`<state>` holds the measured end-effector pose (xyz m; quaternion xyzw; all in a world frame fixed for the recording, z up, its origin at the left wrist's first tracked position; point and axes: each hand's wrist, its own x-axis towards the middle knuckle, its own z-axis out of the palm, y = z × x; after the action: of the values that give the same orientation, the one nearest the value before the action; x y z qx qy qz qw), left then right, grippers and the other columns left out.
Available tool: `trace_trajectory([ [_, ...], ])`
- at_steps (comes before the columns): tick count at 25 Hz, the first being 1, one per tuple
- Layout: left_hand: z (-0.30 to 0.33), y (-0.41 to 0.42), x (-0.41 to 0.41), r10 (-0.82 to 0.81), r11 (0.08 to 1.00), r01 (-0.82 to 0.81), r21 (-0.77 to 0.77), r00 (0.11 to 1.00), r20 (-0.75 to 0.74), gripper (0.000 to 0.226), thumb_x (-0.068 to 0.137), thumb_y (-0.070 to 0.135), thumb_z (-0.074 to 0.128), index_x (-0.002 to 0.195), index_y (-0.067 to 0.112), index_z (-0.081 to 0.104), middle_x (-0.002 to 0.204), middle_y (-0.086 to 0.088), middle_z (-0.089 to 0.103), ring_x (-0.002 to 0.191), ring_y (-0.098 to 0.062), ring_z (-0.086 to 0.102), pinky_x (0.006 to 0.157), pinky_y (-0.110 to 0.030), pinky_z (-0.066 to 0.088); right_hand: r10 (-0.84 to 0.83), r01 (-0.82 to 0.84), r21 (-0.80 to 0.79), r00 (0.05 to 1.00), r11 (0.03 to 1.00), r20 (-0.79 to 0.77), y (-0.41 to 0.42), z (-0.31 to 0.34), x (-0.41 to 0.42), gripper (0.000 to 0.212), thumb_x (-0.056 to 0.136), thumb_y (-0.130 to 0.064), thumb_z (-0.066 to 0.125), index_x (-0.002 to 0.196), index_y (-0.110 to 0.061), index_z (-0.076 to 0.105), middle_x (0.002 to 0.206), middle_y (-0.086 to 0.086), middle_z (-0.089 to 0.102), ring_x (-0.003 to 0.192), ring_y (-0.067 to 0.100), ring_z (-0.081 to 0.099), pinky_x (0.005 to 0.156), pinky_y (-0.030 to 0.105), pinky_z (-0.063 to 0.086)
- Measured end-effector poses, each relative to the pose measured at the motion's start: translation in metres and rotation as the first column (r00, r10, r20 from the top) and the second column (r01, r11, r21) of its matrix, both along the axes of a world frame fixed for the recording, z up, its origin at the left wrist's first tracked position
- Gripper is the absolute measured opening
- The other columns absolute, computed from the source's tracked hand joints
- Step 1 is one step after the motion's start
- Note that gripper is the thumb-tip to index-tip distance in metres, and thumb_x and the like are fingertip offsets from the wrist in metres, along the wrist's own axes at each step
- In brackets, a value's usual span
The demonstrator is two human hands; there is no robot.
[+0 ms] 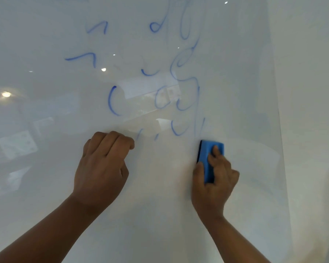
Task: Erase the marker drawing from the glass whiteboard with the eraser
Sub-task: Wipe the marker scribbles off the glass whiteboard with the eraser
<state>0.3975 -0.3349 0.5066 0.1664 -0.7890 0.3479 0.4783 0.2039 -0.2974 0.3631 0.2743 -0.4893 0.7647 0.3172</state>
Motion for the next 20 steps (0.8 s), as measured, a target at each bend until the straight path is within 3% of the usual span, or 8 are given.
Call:
trace_trajectory([
  [2, 0.002, 0.000, -0.006, -0.035, 0.999, 0.036, 0.027, 0.999, -0.029, 0.042, 0.064, -0.019, 0.039, 0.089, 0.007, 0.059, 0.083, -0.009, 0.062, 0.081, -0.032, 0.052, 0.078, -0.039, 0.045, 0.031, -0.029, -0.028, 0.996, 0.999, 0.087, -0.006, 0.037, 0.001, 0.027, 0.089, -0.020, 0.064, 0.112, -0.007, 0.068, 0.135, 0.009, 0.065, 0.112, 0.017, 0.063, 0.095, 0.021, 0.029],
  [7, 0.007, 0.002, -0.010, -0.133, 0.988, 0.143, 0.051, 0.979, -0.157, 0.042, 0.066, -0.019, 0.037, 0.091, 0.011, 0.052, 0.083, -0.008, 0.057, 0.082, -0.025, 0.046, 0.081, -0.023, 0.033, 0.000, 0.010, 0.037, 0.964, 0.999, -0.266, 0.010, 0.031, -0.017, 0.022, 0.084, -0.014, 0.069, 0.102, -0.002, 0.072, 0.131, 0.009, 0.066, 0.103, 0.019, 0.069, 0.085, 0.032, 0.038],
  [9, 0.012, 0.001, -0.008, -0.130, 0.989, 0.139, 0.047, 0.979, -0.158, 0.042, 0.067, -0.018, 0.037, 0.093, 0.012, 0.051, 0.085, -0.008, 0.057, 0.083, -0.025, 0.046, 0.083, -0.022, 0.032, -0.035, 0.033, -0.017, 0.996, 0.999, -0.079, 0.008, 0.064, -0.048, 0.024, 0.083, -0.012, 0.070, 0.104, 0.001, 0.071, 0.128, 0.012, 0.068, 0.107, 0.022, 0.069, 0.088, 0.039, 0.041],
  [11, 0.017, 0.001, -0.008, -0.116, 0.991, 0.124, 0.046, 0.983, -0.141, 0.041, 0.068, -0.017, 0.036, 0.093, 0.011, 0.051, 0.086, -0.009, 0.057, 0.084, -0.026, 0.047, 0.085, -0.022, 0.032, 0.001, -0.001, -0.043, 1.000, 0.999, 0.001, 0.002, 0.095, -0.030, 0.030, 0.084, -0.015, 0.071, 0.112, -0.005, 0.071, 0.130, 0.010, 0.068, 0.110, 0.020, 0.067, 0.094, 0.031, 0.038],
  [13, 0.025, 0.002, -0.009, -0.127, 0.989, 0.140, 0.057, 0.975, -0.181, 0.039, 0.068, -0.016, 0.036, 0.093, 0.011, 0.050, 0.087, -0.009, 0.056, 0.084, -0.026, 0.046, 0.084, -0.022, 0.031, 0.009, -0.008, 0.011, 0.985, 1.000, -0.170, -0.004, 0.082, 0.004, 0.031, 0.085, -0.018, 0.071, 0.115, -0.011, 0.071, 0.135, 0.004, 0.066, 0.107, 0.020, 0.069, 0.092, 0.021, 0.034],
  [15, 0.034, 0.003, -0.004, -0.112, 0.991, 0.126, 0.053, 0.972, -0.206, 0.038, 0.069, -0.014, 0.036, 0.094, 0.011, 0.050, 0.089, -0.007, 0.054, 0.084, -0.025, 0.045, 0.083, -0.021, 0.030, 0.049, -0.034, 0.052, 0.946, 0.998, -0.322, 0.003, 0.066, 0.002, 0.027, 0.083, -0.016, 0.073, 0.110, -0.011, 0.073, 0.134, 0.004, 0.066, 0.101, 0.024, 0.072, 0.087, 0.024, 0.036],
  [17, 0.049, 0.001, 0.003, -0.079, 0.995, 0.090, 0.041, 0.973, -0.219, 0.037, 0.071, -0.011, 0.037, 0.097, 0.010, 0.051, 0.092, -0.004, 0.052, 0.085, -0.025, 0.044, 0.081, -0.022, 0.029, 0.011, -0.006, 0.024, 0.977, 1.000, -0.211, 0.009, 0.083, -0.026, 0.025, 0.083, -0.015, 0.071, 0.106, -0.006, 0.072, 0.132, 0.007, 0.067, 0.105, 0.022, 0.071, 0.086, 0.028, 0.036],
  [20, 0.066, -0.004, 0.014, -0.020, 0.999, 0.027, 0.025, 0.968, -0.249, 0.034, 0.072, -0.008, 0.037, 0.098, 0.010, 0.051, 0.093, -0.003, 0.051, 0.087, -0.025, 0.042, 0.078, -0.022, 0.028, 0.067, -0.068, -0.017, 0.998, 0.998, -0.020, 0.000, 0.119, -0.004, 0.033, 0.088, -0.025, 0.065, 0.117, -0.011, 0.071, 0.136, 0.002, 0.064, 0.104, 0.027, 0.070, 0.093, 0.016, 0.030],
])
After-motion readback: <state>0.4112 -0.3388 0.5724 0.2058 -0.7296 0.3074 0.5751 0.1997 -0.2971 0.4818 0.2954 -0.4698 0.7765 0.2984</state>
